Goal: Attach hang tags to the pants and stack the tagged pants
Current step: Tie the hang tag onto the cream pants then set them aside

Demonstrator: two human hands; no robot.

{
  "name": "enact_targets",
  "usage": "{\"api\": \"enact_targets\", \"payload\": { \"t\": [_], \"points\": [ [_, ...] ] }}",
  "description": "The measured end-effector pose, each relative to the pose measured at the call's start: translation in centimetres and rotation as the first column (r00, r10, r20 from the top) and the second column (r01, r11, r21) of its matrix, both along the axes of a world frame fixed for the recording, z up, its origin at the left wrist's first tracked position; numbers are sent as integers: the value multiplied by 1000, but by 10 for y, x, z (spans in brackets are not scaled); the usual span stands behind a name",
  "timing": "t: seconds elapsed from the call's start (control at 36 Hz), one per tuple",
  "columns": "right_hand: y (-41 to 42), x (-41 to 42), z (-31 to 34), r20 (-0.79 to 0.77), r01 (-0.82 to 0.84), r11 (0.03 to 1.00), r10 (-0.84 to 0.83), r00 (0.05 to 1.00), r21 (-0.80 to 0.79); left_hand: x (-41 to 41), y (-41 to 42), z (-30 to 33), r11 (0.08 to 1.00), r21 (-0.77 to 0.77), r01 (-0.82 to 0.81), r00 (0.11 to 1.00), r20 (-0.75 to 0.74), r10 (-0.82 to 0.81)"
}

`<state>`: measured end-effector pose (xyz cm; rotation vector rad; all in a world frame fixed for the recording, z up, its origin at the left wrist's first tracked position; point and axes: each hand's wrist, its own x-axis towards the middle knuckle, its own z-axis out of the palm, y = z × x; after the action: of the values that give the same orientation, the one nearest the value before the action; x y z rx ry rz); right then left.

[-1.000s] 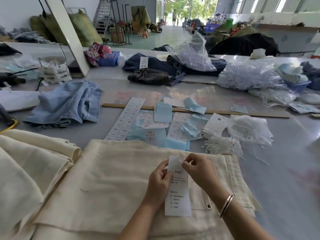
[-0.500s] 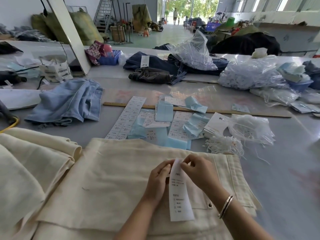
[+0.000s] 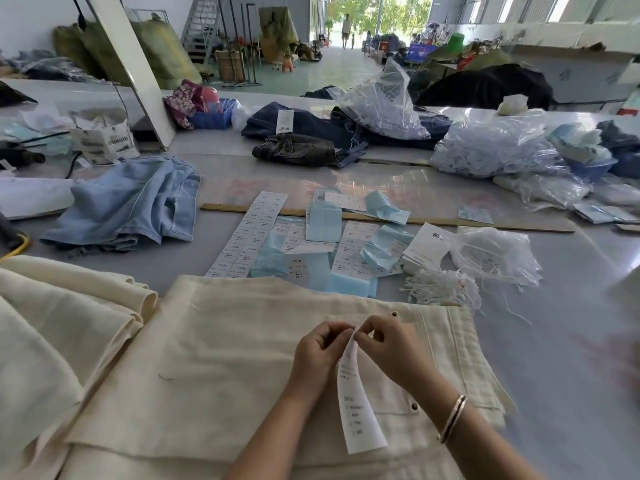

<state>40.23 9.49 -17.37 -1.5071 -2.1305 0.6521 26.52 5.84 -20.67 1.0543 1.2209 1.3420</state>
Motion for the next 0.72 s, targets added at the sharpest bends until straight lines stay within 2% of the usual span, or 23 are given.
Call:
{"api": "enact_targets", "payload": {
  "t": [0.17, 0.28, 0.33, 0.42, 0.5, 0.56, 0.61, 0.67, 0.72],
  "points": [
    [1, 7, 0, -17, 6, 1000, -6, 1000, -18, 3, 3, 4, 998, -19, -66, 993, -101, 63],
    [4, 20, 3, -196, 72, 989, -96, 976, -128, -3, 12, 14, 979, -20, -202, 964, -181, 195],
    [4, 24, 6, -358, 130, 973, -192, 914, -190, -6, 18, 23, 968, 27, -249, 938, -243, 247],
    [0, 24, 17, -611, 141, 948, -294, 735, -286, -3, 23, 43, 951, 189, -244, 881, -368, 299],
    [-2, 22, 34, -755, 109, 960, -270, 597, -257, 12, 25, 67, 943, 321, -90, 877, -424, 228],
    [-6, 20, 46, -804, 60, 978, -198, 560, -199, 26, 25, 80, 951, 306, 40, 926, -369, 80],
    [-10, 21, 54, -826, 26, 988, -142, 545, -152, 40, 24, 92, 965, 248, 84, 980, -198, -34],
    [-12, 25, 55, -823, 22, 990, -128, 553, -140, 48, 26, 98, 978, 208, 35, 993, -116, -11],
    [-14, 33, 52, -809, 32, 986, -153, 567, -165, 53, 31, 98, 980, 198, -24, 990, -133, 51]
  ]
}}
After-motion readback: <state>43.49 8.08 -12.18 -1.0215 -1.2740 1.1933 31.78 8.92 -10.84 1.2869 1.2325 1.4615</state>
